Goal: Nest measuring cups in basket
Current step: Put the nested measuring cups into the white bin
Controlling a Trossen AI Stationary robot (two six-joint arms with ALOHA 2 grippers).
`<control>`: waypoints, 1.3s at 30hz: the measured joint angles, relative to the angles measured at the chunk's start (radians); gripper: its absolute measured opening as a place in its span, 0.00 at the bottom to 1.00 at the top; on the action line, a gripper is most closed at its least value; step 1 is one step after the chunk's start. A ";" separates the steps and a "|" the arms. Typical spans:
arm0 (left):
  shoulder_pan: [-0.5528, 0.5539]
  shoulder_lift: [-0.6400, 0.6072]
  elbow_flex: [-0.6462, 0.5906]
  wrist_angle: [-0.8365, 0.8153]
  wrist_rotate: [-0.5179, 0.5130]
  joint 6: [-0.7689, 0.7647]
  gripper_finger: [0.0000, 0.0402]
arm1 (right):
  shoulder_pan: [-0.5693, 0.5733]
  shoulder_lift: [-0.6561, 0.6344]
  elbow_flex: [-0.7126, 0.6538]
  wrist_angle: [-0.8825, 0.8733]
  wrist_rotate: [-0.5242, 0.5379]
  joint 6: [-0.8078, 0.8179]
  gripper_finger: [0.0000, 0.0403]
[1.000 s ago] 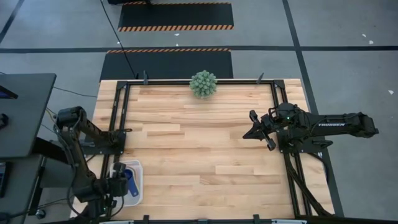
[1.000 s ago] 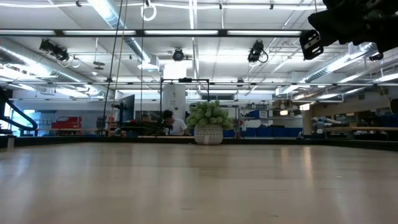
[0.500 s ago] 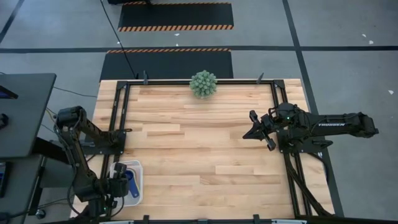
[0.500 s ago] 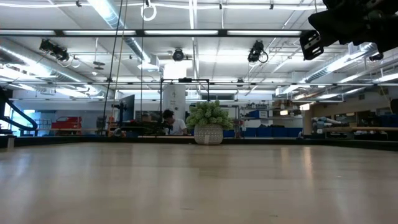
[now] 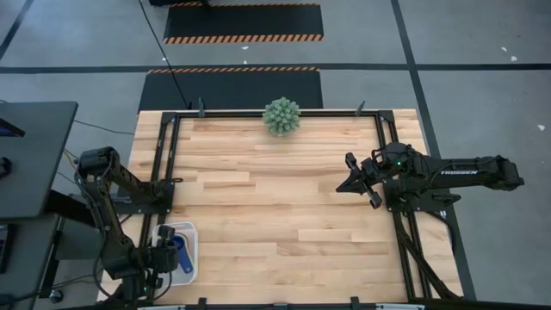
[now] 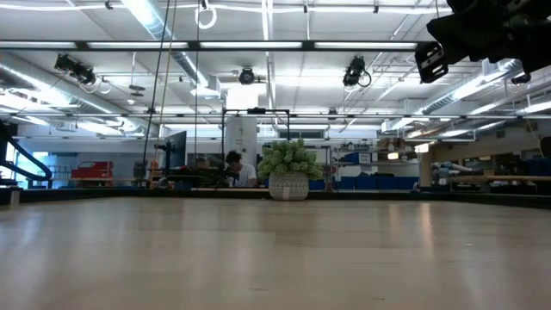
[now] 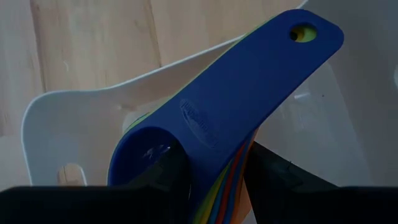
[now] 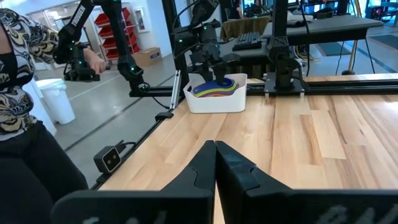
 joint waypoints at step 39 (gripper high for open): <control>0.029 0.001 -0.002 0.077 -0.022 -0.107 0.51 | 0.000 0.000 0.000 0.000 0.001 0.000 0.03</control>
